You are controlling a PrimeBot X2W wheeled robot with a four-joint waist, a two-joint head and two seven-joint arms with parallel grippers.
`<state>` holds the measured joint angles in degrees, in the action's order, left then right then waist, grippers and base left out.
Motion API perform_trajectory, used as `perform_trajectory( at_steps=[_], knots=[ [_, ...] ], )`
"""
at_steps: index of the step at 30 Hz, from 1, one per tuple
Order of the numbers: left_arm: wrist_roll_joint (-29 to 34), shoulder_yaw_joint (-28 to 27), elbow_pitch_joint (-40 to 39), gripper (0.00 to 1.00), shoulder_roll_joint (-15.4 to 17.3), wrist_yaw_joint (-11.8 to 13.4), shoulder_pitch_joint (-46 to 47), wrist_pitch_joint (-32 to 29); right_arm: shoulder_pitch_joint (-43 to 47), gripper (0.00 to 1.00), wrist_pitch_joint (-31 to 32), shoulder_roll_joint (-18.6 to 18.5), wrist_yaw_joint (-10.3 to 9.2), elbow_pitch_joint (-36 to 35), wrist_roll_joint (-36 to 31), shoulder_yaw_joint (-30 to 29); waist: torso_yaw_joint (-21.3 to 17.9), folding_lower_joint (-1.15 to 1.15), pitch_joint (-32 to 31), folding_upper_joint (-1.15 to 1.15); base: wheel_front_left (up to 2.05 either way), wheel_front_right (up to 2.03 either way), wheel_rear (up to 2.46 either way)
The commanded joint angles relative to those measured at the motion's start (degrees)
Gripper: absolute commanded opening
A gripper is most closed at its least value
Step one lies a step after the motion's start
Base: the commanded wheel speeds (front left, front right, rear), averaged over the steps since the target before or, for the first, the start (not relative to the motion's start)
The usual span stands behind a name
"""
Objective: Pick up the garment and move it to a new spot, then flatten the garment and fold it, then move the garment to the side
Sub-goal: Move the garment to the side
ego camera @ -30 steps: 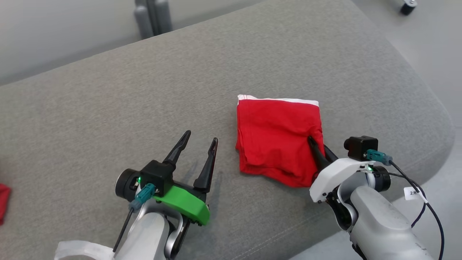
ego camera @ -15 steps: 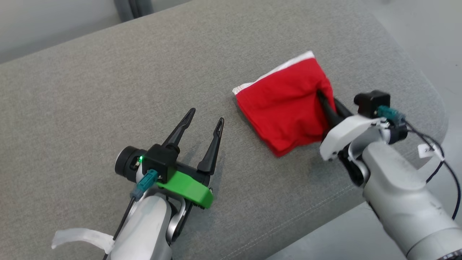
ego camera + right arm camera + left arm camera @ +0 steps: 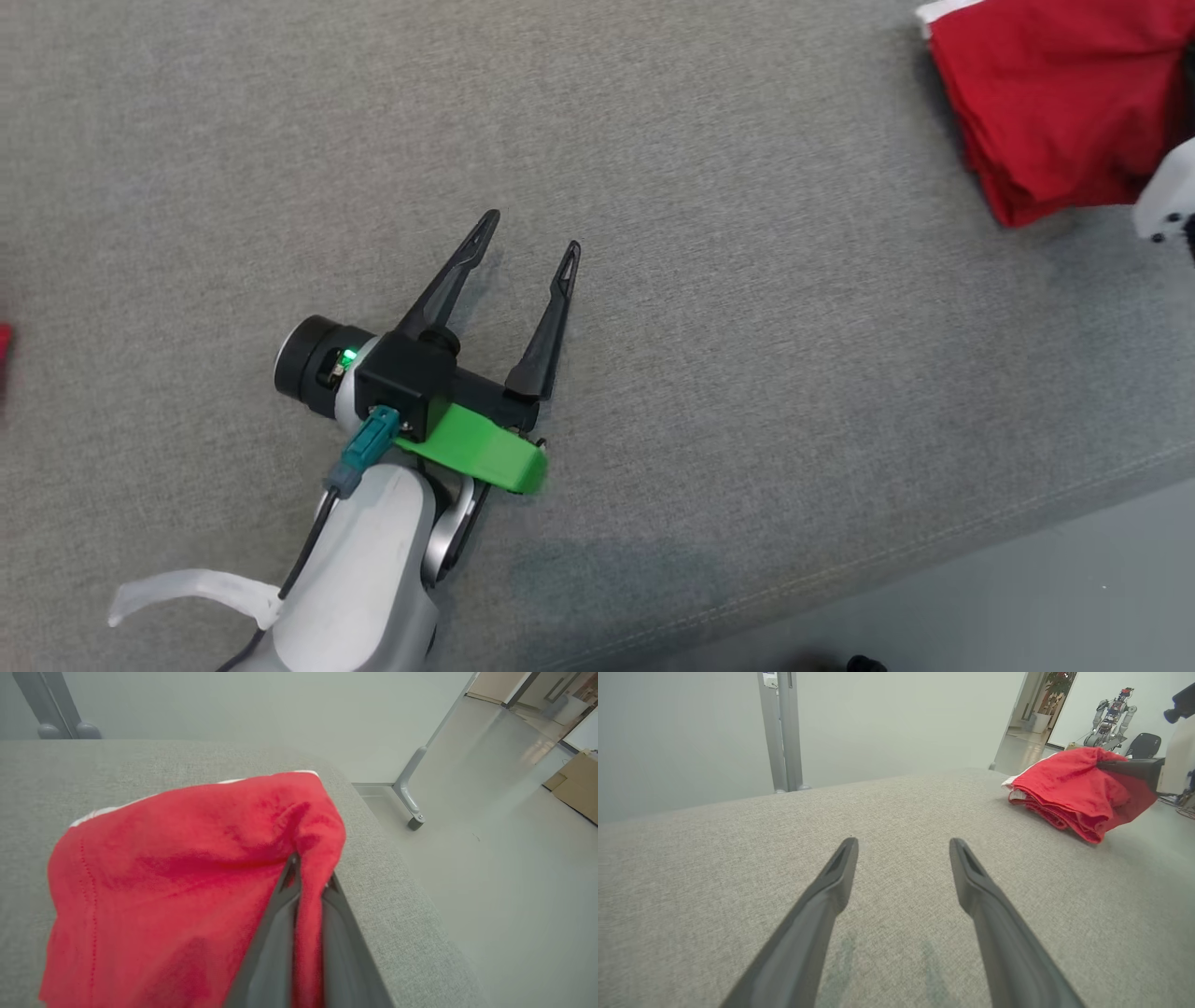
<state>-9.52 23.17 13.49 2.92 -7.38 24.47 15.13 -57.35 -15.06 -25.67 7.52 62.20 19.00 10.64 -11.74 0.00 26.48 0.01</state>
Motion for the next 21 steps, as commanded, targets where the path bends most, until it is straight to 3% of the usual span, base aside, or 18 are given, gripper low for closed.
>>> perform_trajectory(
  at_steps=[1, 4, 5, 6, 7, 13, 15, 18, 21],
  knots=[
    [0.4, 0.0, -0.4, 1.0, 0.3, -0.2, 1.1, 0.0, -1.2, 0.0, -0.2, -1.2, -0.07, 0.6, -1.2, -1.5, 5.9, 0.0, 5.8, -0.01, 0.0, 0.0, 0.0],
    [0.9, -0.4, -0.7, 1.0, 0.9, -0.2, 0.8, 0.0, -1.7, 0.0, -0.2, -3.2, -0.07, 1.0, -4.8, -7.0, 6.6, 0.0, 6.5, -0.01, 0.0, 0.0, 0.0],
    [1.1, -0.6, -0.7, 1.0, 1.0, -0.2, 0.8, 0.0, -1.8, 0.09, -0.2, -4.0, -0.07, 0.4, -6.3, -8.9, 6.7, 0.0, 6.6, -0.01, 0.0, 0.0, 0.0],
    [1.2, -0.6, -0.6, 1.0, 1.1, -0.2, 0.7, 0.0, -2.0, 0.44, -0.2, -4.7, -0.08, -0.8, -8.2, -11.2, 6.7, 0.0, 6.8, -0.01, 0.0, 0.0, 0.0],
    [1.3, -0.7, -0.6, 1.0, 1.2, -0.2, 0.8, 0.0, -1.8, 1.0, -0.2, -4.7, -0.08, -1.6, -10.1, -13.4, 6.7, 0.0, 6.9, -0.01, 0.0, 0.0, 0.0],
    [0.9, -1.1, 0.1, 1.0, 1.2, -0.2, 0.8, 0.0, 0.9, 1.0, -0.2, -2.3, -0.08, -4.7, -22.6, -26.2, 6.9, 0.0, 5.9, -0.01, 0.0, 0.0, 0.0],
    [0.6, -1.3, 0.2, 1.0, 0.9, -0.2, 0.6, 0.0, 2.2, 1.0, -0.2, 0.3, -0.08, -7.3, -25.5, -29.2, 7.1, 0.0, 4.7, -0.01, 0.0, 0.0, 0.0],
    [0.2, -2.3, 0.5, 1.0, 0.7, -0.2, -0.3, 0.0, 4.1, 1.0, -0.2, 5.0, -0.08, -12.8, -26.2, -29.2, 7.6, 0.0, 2.5, -0.01, 0.0, 0.0, 0.0],
    [-0.1, -3.6, 1.0, 1.0, 0.3, -0.2, -1.5, 0.0, 7.8, 1.0, -0.1, 9.2, -0.08, -18.1, -24.2, -25.5, 8.2, 0.0, -0.5, -0.01, 0.0, 0.0, 0.0]
  ],
)
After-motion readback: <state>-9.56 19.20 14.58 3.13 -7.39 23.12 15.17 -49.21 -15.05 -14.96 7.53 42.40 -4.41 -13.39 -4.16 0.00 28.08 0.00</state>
